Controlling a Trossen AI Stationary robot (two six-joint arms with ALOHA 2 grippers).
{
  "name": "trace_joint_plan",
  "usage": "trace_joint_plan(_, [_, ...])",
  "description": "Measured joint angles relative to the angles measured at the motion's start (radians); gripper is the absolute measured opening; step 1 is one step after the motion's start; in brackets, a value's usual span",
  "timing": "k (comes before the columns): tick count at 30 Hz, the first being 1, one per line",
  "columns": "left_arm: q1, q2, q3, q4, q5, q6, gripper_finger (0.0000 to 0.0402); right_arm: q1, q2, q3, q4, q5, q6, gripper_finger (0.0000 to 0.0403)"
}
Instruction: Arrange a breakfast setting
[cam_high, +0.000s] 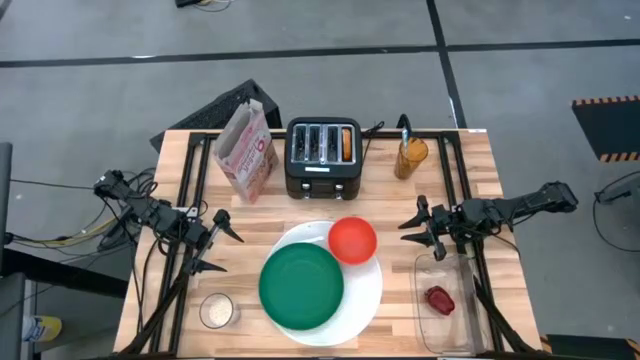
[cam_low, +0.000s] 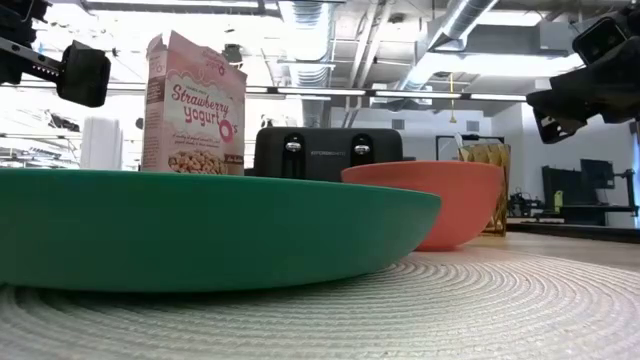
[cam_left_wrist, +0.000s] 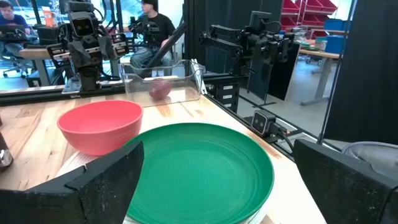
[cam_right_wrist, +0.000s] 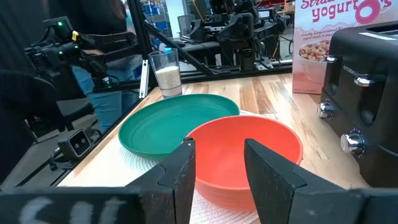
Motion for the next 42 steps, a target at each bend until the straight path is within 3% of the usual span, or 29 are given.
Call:
trace_joint_plan(33, [0.0,0.0,0.0,0.001,-0.005,0.001,0.0398,0.0,0.0,0.0,0.0,0.0,0.0,0.0157])
trace_joint_plan(37, [0.0,0.0,0.0,0.008,-0.094,0.016,0.0398,0.0,0.0,0.0,0.0,0.0,0.0,0.0157])
trace_joint_plan(42, [0.0,0.0,0.007,-0.004,-0.247,-0.149,0.0398,0.0,0.0,0.0,0.0,0.0,0.0,0.0157])
